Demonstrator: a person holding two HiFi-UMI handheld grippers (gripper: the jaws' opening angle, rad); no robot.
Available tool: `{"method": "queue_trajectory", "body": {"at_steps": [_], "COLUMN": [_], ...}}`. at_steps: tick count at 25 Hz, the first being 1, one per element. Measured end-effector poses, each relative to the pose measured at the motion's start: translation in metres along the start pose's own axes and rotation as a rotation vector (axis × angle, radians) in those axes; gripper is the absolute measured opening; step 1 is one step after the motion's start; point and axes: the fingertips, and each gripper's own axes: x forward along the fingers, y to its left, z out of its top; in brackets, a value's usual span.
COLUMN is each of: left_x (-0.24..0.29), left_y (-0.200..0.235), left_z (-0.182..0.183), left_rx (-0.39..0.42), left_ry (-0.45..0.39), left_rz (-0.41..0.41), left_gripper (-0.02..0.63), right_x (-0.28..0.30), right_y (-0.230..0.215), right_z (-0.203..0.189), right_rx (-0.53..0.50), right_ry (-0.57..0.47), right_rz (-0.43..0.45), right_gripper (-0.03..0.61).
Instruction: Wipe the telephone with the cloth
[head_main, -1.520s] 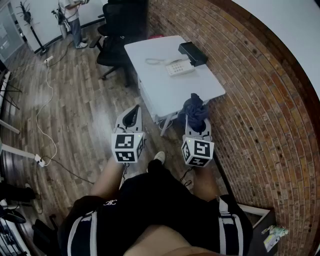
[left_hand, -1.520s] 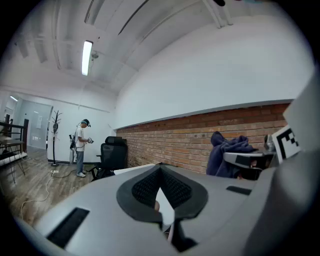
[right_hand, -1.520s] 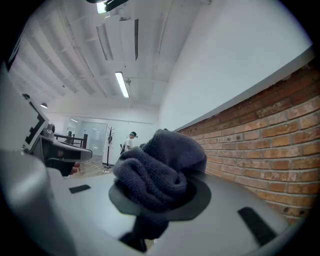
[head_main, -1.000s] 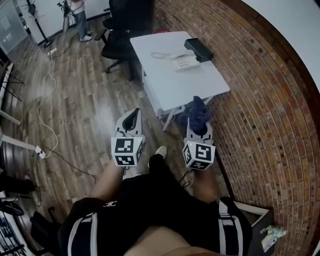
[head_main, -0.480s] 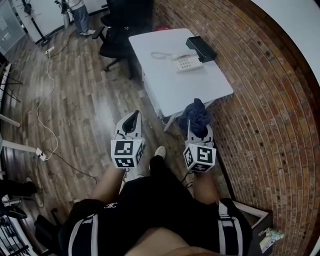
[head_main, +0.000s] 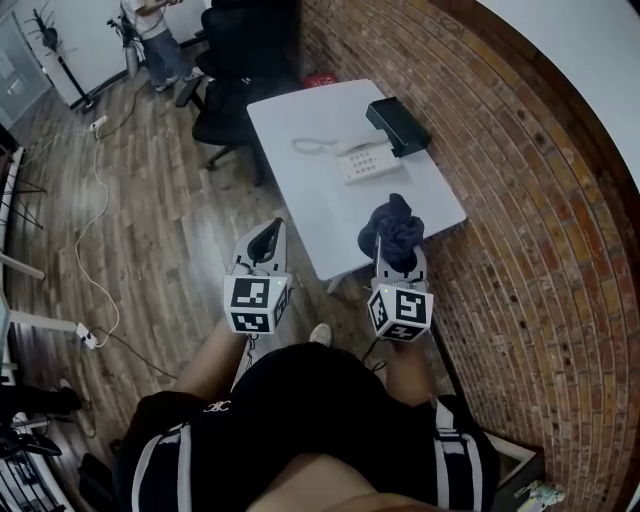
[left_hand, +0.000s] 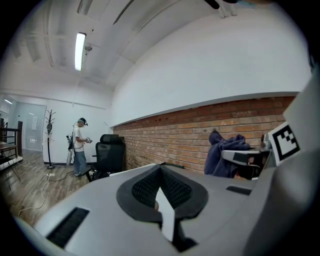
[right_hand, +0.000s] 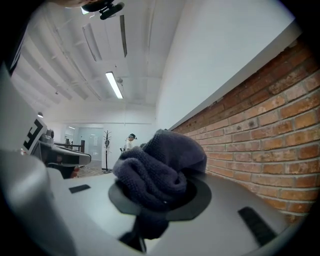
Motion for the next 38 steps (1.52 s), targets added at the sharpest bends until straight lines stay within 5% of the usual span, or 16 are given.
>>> {"method": "queue_trajectory", "body": {"at_steps": [17, 23, 29, 38], "left_x": [0.142, 0.210, 0.287, 0.351], "left_y": [-0.018, -0.020, -0.022, -0.018], "left_z": [-0.005, -0.012, -0.019, -0.009], "left_rx": [0.048, 0.107, 0.131, 0.128], "left_ry": [0.093, 0.134, 0.200, 0.182], "left_rz": [-0.093, -0.263, -0.513, -0.713], "left_gripper": [-0.008, -0.008, -0.008, -0.008], "right_x": [0.095, 0.126, 0.150, 0.181], "right_y": [-0.071, -0.087, -0.106, -0.103], "right_z": [-0.022, -0.036, -0.053, -0.048], "right_rx": [0.005, 0.024, 0.100, 0.076], "right_ry": [0.077, 0.108, 0.155, 0.170], "right_rz": [-0.031, -0.158, -0.411, -0.577], "right_gripper": [0.066, 0.066, 0.066, 0.066]}}
